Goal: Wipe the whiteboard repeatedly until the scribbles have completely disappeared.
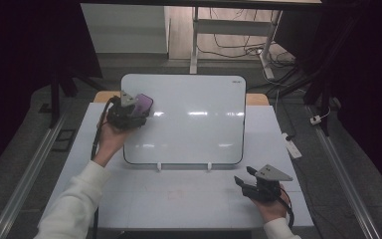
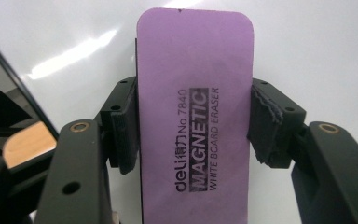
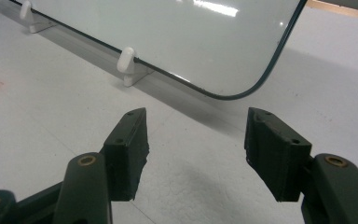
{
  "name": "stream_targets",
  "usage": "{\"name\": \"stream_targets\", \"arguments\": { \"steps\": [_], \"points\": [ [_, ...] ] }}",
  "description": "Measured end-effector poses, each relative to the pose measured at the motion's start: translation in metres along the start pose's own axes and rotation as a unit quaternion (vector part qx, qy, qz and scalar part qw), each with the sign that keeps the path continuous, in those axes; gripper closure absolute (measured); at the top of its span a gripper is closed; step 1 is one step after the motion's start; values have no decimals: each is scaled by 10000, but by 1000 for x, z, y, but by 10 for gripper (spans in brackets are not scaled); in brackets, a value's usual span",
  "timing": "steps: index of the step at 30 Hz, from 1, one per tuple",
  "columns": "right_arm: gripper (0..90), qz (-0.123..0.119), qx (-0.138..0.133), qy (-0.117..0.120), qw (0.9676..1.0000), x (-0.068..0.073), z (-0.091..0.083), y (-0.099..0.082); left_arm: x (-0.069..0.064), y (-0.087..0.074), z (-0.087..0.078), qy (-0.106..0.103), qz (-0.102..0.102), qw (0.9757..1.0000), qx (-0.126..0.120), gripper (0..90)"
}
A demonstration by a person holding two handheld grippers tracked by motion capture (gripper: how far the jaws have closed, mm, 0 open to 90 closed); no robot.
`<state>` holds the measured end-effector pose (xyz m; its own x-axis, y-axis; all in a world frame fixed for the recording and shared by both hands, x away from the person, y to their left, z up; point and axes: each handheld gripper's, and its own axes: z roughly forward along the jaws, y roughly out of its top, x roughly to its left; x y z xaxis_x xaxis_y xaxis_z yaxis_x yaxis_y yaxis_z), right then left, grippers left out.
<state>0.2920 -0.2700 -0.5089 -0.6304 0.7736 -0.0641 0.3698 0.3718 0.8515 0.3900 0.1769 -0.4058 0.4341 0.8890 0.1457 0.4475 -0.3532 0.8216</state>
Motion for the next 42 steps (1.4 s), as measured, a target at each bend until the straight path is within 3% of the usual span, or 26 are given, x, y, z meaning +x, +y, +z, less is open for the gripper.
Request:
{"name": "stream_targets", "arguments": {
  "steps": [3,9,14,20,29,36,42],
  "points": [
    [387,-2,0,2,10000,0,0,0,-5,-10,-3,-148,2,9999,24,413],
    [387,-17,-50,12,10000,1,0,1,-15,-24,-17,-524,-63,9983,-234,413],
    [386,-69,-88,42,9999,4,-1,3,-27,-34,-29,-891,-218,9947,-454,413],
    [384,-110,-104,100,9998,8,-1,5,-38,-44,-37,-1206,-262,9906,-586,413],
    [382,-130,-108,117,9998,9,-1,5,-41,-58,-38,-1476,-370,9868,-561,412],
    [380,-186,-140,154,9996,13,-1,7,-48,-67,-37,-1647,-288,9848,-474,412],
    [374,-206,-208,181,9994,14,-4,10,-64,-68,-35,-1880,-28,9815,-374,412]
  ]
}}
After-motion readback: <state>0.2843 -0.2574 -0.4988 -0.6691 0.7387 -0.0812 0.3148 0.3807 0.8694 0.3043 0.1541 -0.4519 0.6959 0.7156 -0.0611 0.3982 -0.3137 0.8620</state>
